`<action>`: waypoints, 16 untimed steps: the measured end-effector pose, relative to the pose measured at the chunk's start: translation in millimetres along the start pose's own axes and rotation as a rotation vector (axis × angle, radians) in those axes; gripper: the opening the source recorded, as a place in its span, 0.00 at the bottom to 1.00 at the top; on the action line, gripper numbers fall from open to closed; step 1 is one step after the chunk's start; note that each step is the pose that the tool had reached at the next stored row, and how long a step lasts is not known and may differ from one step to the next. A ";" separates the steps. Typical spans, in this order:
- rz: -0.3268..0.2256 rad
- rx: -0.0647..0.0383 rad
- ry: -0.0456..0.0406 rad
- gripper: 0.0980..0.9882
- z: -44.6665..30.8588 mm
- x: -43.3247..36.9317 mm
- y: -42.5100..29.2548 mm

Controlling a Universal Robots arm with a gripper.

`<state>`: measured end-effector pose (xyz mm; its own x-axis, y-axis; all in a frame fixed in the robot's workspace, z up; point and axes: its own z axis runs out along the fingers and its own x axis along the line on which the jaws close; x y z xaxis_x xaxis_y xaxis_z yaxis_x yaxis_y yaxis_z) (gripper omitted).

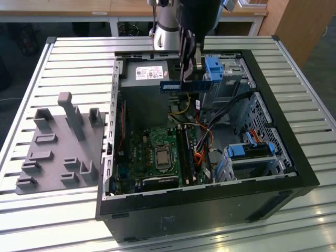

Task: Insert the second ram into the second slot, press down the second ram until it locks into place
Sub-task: 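Insert the second ram into the second slot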

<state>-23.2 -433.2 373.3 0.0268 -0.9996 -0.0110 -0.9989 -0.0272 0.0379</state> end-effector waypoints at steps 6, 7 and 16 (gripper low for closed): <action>0.000 0.000 0.0000 0.04 0.0 4.3 0.1; 0.000 0.000 -0.0001 0.04 0.1 4.9 0.2; 0.000 0.000 0.0005 0.04 0.2 9.7 0.3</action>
<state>-23.2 -442.9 373.1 0.0268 -0.9996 -0.0105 -0.9989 -0.0272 0.0379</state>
